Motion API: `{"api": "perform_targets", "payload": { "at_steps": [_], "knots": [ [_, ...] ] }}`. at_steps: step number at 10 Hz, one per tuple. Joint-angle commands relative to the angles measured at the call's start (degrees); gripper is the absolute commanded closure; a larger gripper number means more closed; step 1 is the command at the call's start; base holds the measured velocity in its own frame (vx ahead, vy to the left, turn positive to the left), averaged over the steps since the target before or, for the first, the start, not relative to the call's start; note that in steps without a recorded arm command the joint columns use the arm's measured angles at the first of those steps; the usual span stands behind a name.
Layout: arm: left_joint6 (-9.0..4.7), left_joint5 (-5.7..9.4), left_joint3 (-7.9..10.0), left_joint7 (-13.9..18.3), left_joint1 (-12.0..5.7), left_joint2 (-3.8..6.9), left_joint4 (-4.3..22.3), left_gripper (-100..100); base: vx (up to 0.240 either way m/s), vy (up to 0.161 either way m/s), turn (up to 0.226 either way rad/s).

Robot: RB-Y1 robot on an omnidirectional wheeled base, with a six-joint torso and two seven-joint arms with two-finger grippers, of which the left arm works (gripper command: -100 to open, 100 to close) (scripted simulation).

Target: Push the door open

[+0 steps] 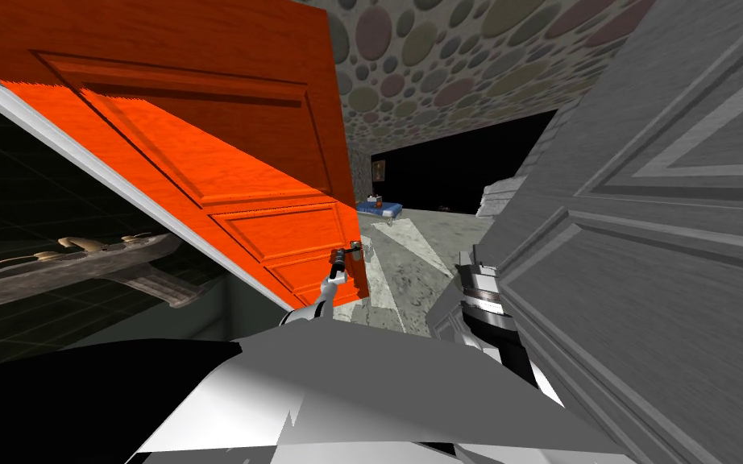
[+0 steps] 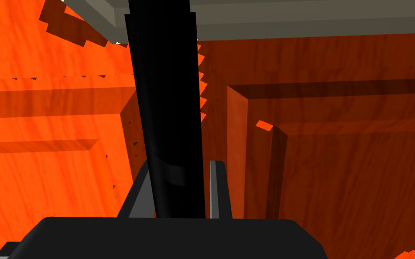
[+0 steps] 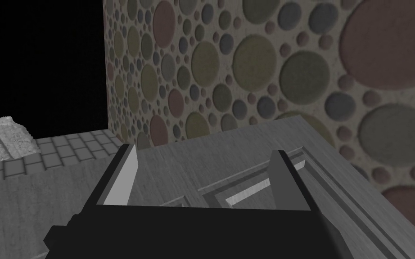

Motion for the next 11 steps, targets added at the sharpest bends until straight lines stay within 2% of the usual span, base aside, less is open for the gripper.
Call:
{"api": "perform_targets", "payload": {
  "at_steps": [1, 2, 3, 4, 5, 11],
  "knots": [
    [-1.6, 0.23, 0.63, 0.2, -0.43, 1.7, 0.69, 100, -0.011, -0.001, -0.001],
    [-1.85, 0.34, 2.03, -0.89, -0.82, 1.42, 0.88, 100, 0.061, -0.005, 0.041],
    [-1.85, 0.34, 2.03, -0.89, -0.82, 1.42, 2.74, 100, 0.09, -0.007, 0.038],
    [-1.85, 0.34, 2.03, -0.89, -0.82, 1.42, 1.8, 100, 0.051, 0.005, 0.0],
    [-2.11, 0.44, 3.44, -1.98, -1.2, 1.13, 1.07, 100, 0.08, 0.017, 0.051],
    [-2.11, 0.44, 3.44, -1.98, -1.2, 1.13, 1.53, 100, 0.024, 0.004, 0.007]
  ]
}}
